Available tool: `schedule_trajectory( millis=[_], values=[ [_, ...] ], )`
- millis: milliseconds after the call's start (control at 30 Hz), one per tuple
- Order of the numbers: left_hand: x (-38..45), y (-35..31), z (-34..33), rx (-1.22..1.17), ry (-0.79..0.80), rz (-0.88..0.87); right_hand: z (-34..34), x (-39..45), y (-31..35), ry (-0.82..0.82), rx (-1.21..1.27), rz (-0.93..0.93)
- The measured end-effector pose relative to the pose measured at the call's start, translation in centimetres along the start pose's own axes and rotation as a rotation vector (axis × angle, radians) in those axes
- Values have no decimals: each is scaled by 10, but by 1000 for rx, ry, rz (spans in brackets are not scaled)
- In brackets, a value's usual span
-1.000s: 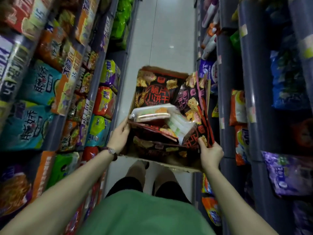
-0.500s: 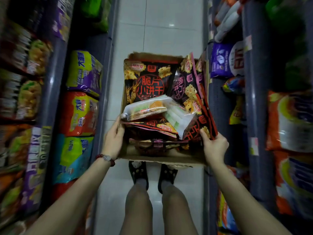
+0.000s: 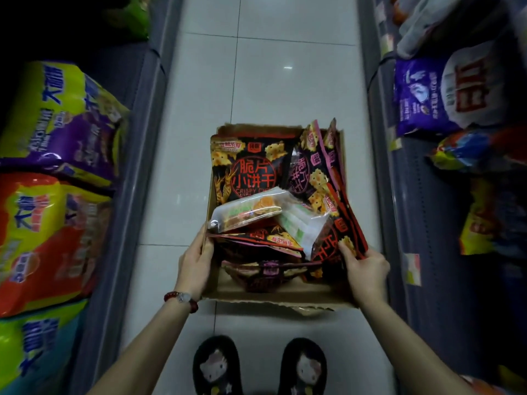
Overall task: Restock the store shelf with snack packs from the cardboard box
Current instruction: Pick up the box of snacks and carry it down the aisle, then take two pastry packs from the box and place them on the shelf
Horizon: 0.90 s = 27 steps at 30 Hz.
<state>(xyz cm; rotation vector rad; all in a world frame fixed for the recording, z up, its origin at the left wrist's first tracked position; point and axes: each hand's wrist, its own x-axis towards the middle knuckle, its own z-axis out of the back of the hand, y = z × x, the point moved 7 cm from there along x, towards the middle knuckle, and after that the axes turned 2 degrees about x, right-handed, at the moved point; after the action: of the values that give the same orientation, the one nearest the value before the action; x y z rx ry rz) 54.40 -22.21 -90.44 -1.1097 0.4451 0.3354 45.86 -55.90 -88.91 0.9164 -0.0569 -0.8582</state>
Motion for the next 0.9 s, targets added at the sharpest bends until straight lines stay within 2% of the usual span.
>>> schedule_trajectory(
  millis=[367, 633, 700, 800, 900],
  values=[
    [59, 57, -40, 15, -1, -34, -49, 35, -57, -72, 81, -36],
    [68, 75, -41, 36, 33, -11, -51, 35, -64, -89, 99, -35],
    [65, 71, -41, 74, 100, 15, -49, 32, -59, -42, 102, -45],
    [59, 56, -28, -52, 164, 83, -42, 27, -46, 122, 191, -100],
    [59, 28, 5, -61, 44, 82, -19, 19, -25, 101, 182, -53]
  ],
)
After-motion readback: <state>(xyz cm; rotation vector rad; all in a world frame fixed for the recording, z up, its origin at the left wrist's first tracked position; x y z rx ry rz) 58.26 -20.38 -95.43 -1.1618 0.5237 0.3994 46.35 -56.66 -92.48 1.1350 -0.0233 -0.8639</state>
